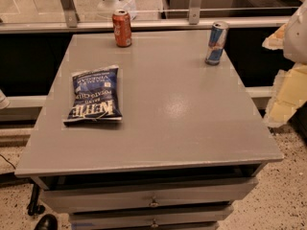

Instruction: Move blue chip bag near coke can

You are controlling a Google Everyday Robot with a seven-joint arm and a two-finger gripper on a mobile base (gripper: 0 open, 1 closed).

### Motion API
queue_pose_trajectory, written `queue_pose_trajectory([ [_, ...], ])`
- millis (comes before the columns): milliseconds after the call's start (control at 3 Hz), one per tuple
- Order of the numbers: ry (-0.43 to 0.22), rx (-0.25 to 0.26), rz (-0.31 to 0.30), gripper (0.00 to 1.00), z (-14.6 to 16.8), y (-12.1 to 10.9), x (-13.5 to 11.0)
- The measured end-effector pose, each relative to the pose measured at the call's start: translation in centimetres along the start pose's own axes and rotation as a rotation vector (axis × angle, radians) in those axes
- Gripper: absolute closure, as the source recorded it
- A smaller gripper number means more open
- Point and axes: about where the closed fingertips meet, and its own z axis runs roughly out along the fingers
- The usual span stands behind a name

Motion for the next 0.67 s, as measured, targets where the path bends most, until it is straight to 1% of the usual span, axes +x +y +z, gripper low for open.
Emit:
queue_pose_trajectory([
  [333, 0.0, 0.0, 0.0, 0.0, 0.0, 0.0, 0.0],
  [667, -0.088, -0.001, 0.028, 0.0, 1.9, -0.2, -2.3],
])
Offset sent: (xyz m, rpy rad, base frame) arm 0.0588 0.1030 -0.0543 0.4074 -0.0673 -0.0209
